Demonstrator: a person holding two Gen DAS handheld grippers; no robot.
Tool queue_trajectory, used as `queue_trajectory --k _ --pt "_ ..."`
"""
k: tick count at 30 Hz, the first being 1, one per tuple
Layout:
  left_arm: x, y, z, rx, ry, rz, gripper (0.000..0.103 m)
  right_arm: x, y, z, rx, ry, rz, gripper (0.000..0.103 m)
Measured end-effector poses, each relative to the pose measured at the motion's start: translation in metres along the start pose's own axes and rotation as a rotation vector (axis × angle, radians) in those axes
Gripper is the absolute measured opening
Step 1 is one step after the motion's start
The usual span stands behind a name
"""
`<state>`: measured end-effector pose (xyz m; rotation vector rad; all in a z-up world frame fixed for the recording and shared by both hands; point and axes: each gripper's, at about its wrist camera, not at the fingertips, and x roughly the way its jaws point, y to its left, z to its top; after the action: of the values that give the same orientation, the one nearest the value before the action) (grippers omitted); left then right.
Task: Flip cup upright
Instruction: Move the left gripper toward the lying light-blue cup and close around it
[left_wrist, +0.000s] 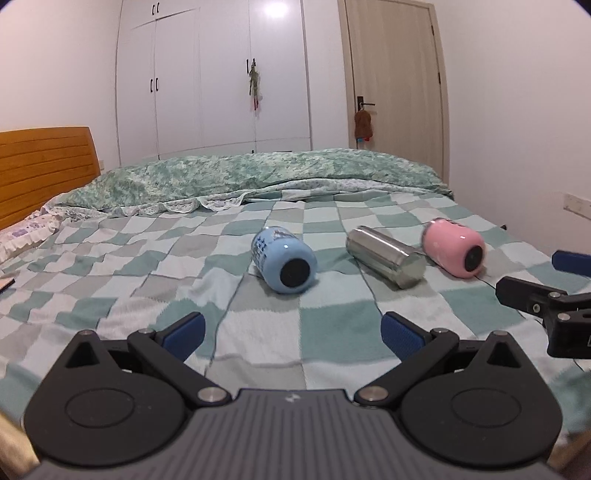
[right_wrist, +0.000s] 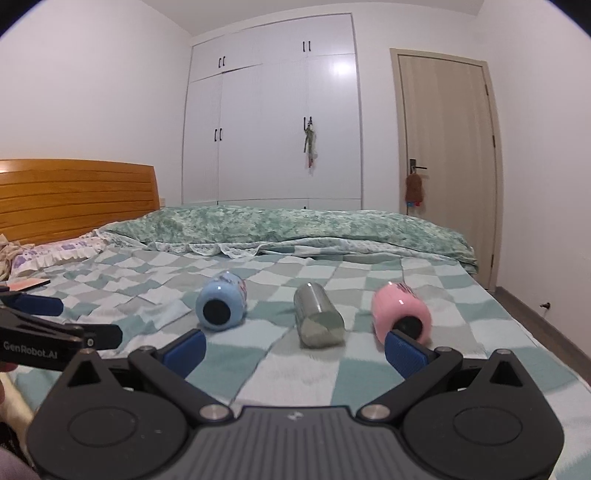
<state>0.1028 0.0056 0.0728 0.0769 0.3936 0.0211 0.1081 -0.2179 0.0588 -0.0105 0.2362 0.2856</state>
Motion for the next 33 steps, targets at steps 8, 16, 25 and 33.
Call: queue_trajectory --k 8,16,25,33 --pt "0.057 0.007 0.041 0.003 0.087 0.005 0.103 0.065 -0.004 0.036 -0.039 0.034 0.033 0.103" --pt "0.119 0.012 0.071 0.0 0.191 0.016 0.103 0.14 -0.011 0.054 -0.088 0.125 0.09 0.103" --pt "0.198 0.025 0.096 -0.029 0.341 0.024 0.103 0.218 -0.018 0.066 -0.182 0.229 0.149 0.103" --pt "0.265 0.032 0.11 -0.076 0.456 0.043 0.103 0.273 -0.016 0.06 -0.234 0.317 0.203 0.103"
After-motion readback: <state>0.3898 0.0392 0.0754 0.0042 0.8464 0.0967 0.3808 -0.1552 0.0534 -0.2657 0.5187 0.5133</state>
